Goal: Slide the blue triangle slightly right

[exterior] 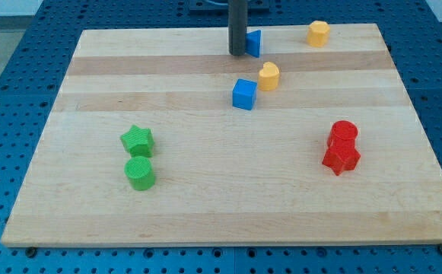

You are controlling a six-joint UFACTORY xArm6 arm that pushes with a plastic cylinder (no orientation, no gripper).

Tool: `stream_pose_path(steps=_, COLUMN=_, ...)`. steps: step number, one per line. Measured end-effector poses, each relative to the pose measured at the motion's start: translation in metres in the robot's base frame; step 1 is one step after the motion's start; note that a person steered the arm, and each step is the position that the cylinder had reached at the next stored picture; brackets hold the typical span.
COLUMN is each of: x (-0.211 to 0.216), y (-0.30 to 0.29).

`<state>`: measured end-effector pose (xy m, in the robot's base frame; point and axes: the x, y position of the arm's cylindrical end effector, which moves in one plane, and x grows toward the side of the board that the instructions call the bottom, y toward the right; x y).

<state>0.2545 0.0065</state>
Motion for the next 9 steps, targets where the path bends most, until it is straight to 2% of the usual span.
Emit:
stream_pose_path(steps=3, x=-0.014, y=-0.010)
stream_pose_path(steps=5, x=0.003, y=-0.021)
stream_pose_path(steps=9, x=-0.008, y=0.023)
